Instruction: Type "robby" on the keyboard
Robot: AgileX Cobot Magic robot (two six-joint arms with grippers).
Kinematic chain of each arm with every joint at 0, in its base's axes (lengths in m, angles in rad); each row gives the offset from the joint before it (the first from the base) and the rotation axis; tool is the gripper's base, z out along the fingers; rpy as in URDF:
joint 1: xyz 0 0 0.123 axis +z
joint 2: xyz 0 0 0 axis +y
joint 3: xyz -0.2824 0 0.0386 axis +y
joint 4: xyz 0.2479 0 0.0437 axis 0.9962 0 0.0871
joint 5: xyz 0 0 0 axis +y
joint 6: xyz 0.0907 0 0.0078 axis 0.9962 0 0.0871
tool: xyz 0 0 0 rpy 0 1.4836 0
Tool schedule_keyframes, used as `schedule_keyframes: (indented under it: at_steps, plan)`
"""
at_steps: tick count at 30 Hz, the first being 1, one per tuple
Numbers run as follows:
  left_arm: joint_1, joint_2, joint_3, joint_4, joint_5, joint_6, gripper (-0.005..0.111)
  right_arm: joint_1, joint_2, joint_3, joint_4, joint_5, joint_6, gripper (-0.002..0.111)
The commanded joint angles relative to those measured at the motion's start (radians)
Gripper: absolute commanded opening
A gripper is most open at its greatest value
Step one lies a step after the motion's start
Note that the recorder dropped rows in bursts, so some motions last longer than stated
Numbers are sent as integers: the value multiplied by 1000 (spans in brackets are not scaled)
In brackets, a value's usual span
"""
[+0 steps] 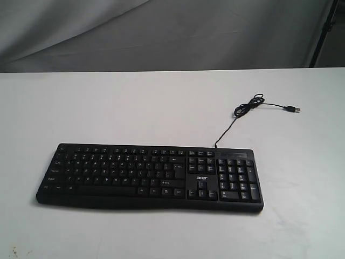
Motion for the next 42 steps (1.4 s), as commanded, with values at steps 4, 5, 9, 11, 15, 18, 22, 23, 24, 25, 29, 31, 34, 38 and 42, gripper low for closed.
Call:
schedule_keyframes:
  at_steps: [4, 5, 9, 11, 15, 18, 22, 23, 24, 25, 29, 31, 34, 38, 42]
  plan:
    - [-6, -3, 4, 5, -5, -3, 0, 298, 147, 27, -171, -56, -25, 0]
    - [-6, -3, 4, 5, -5, -3, 0, 335, 167, 42, -197, -106, -23, 0]
    - [-6, -3, 4, 5, -5, -3, 0, 448, 255, 95, -245, -205, -35, 0]
    - [-6, -3, 4, 5, -5, -3, 0, 485, 310, 114, -218, -235, -62, 0]
    - [-6, -3, 4, 5, -5, -3, 0, 520, 430, 116, -200, -285, -80, 0]
    - [-6, -3, 4, 5, -5, -3, 0, 531, 531, 111, -178, -335, -114, 0]
    - [-6, -3, 4, 5, -5, -3, 0, 533, 692, -5, -162, -308, -119, 0]
    - [-6, -3, 4, 5, -5, -3, 0, 533, 723, -45, -162, -283, -119, 0]
    - [-6, -3, 4, 5, -5, -3, 0, 533, 754, -85, -162, -250, -117, 0]
    - [-6, -3, 4, 5, -5, -3, 0, 533, 776, -123, -162, -223, -112, 0]
    - [-6, -3, 4, 5, -5, -3, 0, 533, 865, -219, -186, -194, -62, 0]
    - [-6, -3, 4, 5, -5, -3, 0, 542, 910, -237, -222, -255, -13, 0]
    - [-6, -3, 4, 5, -5, -3, 0, 551, 938, -237, -233, -293, -13, 0]
    - [-6, -3, 4, 5, -5, -3, 0, 551, 975, -241, -228, -321, -7, 0]
    - [-6, -3, 4, 5, -5, -3, 0, 557, 990, -251, -210, -335, -7, 0]
